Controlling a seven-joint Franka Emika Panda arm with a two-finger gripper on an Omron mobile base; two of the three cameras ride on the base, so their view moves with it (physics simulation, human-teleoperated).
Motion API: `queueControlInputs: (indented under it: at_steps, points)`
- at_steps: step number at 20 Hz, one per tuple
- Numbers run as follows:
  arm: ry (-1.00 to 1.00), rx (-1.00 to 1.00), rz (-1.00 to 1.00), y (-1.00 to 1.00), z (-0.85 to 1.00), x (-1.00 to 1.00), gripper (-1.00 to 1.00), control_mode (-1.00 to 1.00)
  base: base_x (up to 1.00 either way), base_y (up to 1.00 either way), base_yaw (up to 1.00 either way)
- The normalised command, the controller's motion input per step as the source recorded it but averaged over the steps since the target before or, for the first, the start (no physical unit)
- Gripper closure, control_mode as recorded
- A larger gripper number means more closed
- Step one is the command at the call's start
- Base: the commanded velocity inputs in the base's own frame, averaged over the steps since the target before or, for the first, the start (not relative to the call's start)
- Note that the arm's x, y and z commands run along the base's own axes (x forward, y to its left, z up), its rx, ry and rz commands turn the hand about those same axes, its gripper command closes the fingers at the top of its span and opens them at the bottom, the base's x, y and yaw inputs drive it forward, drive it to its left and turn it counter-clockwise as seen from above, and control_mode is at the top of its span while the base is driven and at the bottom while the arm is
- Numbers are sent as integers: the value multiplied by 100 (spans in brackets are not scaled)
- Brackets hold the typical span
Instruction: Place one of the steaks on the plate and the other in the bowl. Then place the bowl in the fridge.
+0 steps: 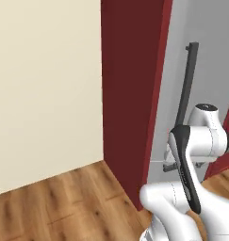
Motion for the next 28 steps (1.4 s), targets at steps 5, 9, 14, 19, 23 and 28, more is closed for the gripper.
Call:
queueControlInputs:
  at_steps: [5,9,14,19,23,28]
  points:
    - [0,0,0,0,0,0,-100,100,6,10,-46]
    - [0,0,0,0,0,0,-100,100,12,-12,-20]
    - [0,0,0,0,0,0,-100,100,34,-14,-19]
    - [0,0,0,0,0,5,-100,-100,14,0,-2]
    - [-16,2,20,-31,14,78,-100,-100,0,0,0]
    - [-23,0,12,-52,28,95,-100,-100,0,0,0]
